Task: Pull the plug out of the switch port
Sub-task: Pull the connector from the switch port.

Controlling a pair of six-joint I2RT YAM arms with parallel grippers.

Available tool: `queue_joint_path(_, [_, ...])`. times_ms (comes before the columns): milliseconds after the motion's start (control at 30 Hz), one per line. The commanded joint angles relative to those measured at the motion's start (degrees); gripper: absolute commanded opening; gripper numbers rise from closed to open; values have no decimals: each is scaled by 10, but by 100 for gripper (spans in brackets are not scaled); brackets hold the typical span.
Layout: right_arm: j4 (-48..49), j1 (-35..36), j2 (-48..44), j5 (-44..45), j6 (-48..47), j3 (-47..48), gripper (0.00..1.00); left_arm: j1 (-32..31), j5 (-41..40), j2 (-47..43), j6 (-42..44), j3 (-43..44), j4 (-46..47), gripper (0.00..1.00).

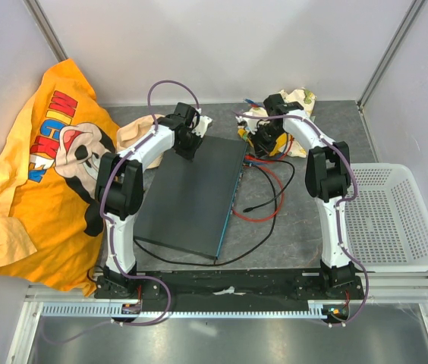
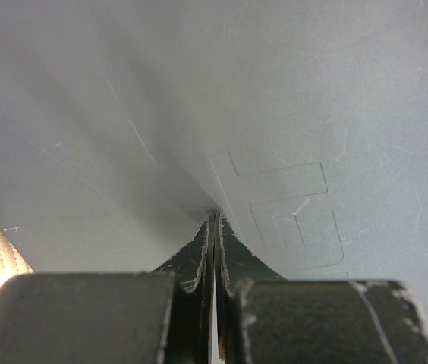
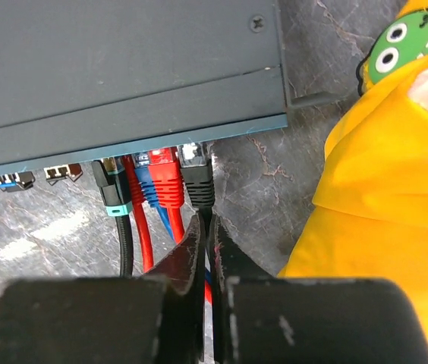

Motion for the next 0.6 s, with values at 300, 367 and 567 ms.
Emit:
queue_joint_path(300, [42,-14,-123,113,-122,-112,0,-25,38,79,10,-34,-36,2])
queue_joint_path(367, [46,-20,-127,109,-119,-105,0,-26,39,81,9,-33,-37,2])
queue_joint_path(567, [125,-30,-148,79,1,-105,0,-26,41,83,8,-31,-36,1])
